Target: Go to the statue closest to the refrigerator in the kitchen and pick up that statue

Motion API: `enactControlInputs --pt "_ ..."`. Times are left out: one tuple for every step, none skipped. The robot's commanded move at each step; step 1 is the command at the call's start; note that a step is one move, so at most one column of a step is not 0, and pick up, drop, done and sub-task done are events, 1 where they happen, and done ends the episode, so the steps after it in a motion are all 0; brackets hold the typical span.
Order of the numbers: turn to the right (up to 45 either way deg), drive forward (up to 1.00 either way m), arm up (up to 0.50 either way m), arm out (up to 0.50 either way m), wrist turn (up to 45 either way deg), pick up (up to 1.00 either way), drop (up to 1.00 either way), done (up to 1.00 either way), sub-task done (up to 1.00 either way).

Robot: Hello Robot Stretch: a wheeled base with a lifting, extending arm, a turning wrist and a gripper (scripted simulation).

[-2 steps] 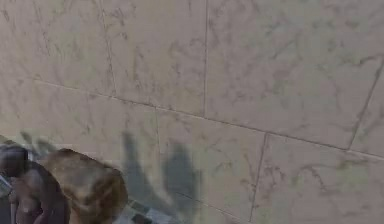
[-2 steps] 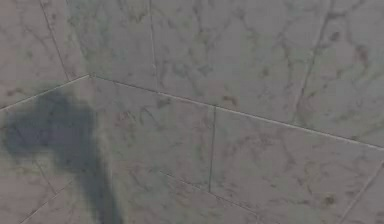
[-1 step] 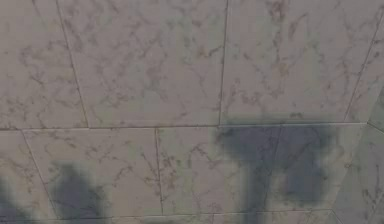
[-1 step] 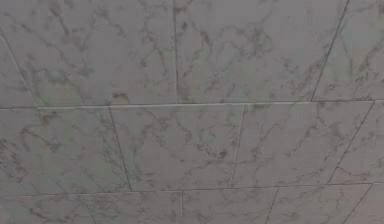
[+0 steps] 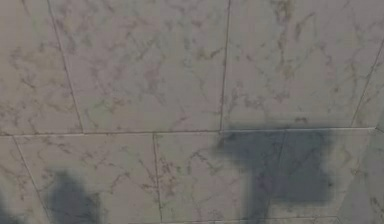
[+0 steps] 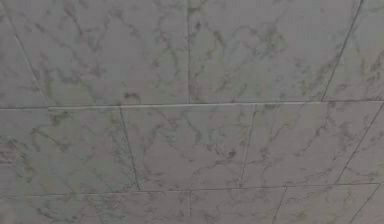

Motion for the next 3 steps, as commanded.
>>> enactControlInputs --pt "-45.0 0.0 0.0 0.0 0.0 0.0 0.0 0.0 0.0" --pt "-45.0 0.0 0.0 0.0 0.0 0.0 0.0 0.0 0.0" --pt "-45.0 0.0 0.0 0.0 0.0 0.0 0.0 0.0 0.0"
